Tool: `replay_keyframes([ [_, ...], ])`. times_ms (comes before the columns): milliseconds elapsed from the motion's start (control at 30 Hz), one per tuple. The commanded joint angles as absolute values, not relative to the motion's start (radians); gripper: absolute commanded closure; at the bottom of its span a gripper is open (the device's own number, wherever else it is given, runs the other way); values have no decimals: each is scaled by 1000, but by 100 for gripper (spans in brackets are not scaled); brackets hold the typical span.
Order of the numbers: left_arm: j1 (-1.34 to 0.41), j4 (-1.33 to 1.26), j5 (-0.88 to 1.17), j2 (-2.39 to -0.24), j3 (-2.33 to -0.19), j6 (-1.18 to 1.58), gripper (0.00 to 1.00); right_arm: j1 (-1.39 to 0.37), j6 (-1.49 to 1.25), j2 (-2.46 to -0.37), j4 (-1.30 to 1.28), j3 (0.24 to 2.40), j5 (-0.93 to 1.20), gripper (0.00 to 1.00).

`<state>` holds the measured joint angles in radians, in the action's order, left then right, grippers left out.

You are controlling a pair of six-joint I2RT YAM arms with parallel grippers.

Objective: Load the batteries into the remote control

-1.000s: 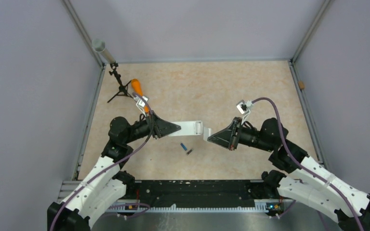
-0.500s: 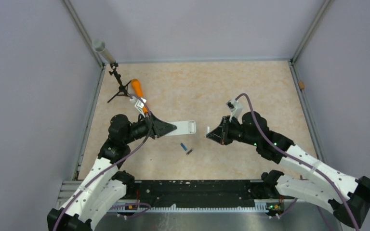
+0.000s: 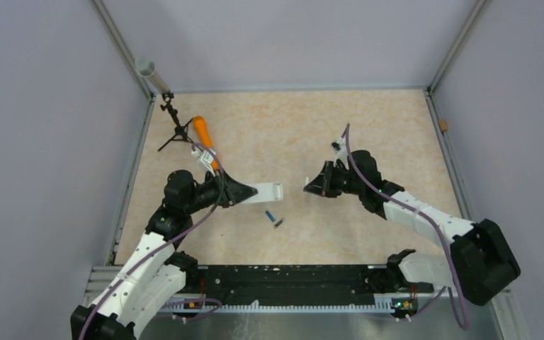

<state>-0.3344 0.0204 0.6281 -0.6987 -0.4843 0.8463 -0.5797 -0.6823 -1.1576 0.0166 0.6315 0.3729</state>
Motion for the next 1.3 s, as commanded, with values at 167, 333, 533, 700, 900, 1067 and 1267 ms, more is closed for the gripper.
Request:
replay_keyframes([
  [167, -327, -28, 613, -714, -468, 852, 100, -449, -749, -1404, 442, 563, 581, 100],
  [333, -327, -39, 611, -719, -461, 856, 100, -422, -778, -1527, 566, 567, 613, 100],
  [533, -327, -72, 619, -731, -454, 875, 100, -412, -803, -1659, 665, 589, 642, 100],
  [700, -327, -57, 613, -741, -471, 858, 100, -401, -826, -1734, 714, 599, 659, 100],
  [900, -327, -84, 622, -758, -459, 877, 100, -382, -818, -1764, 696, 594, 653, 97],
  [1067, -325, -86, 616, -759, -458, 877, 100, -373, -804, -1759, 658, 578, 631, 86],
  [1267, -324, -98, 613, -770, -448, 891, 100, -374, -780, -1734, 597, 571, 605, 73],
])
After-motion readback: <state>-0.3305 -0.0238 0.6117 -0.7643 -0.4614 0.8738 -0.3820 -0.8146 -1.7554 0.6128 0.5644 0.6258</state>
